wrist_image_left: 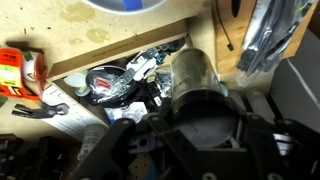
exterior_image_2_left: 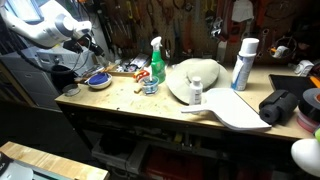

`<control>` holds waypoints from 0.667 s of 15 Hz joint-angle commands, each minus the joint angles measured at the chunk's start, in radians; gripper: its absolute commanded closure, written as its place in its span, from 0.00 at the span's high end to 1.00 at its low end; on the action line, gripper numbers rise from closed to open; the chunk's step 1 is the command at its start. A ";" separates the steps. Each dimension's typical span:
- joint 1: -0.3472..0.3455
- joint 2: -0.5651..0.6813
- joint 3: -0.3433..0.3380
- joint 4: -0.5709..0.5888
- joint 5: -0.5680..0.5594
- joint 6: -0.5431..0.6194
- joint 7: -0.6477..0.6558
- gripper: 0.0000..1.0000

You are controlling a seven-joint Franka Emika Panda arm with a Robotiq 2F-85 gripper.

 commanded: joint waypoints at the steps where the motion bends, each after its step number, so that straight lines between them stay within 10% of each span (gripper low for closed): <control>1: -0.001 0.018 -0.006 0.015 -0.003 -0.005 0.006 0.54; 7: -0.002 0.039 -0.011 0.036 -0.003 -0.008 0.009 0.54; 8: -0.002 0.039 -0.011 0.037 -0.003 -0.008 0.009 0.29; 10: -0.002 0.062 -0.024 0.063 -0.028 -0.012 0.026 0.29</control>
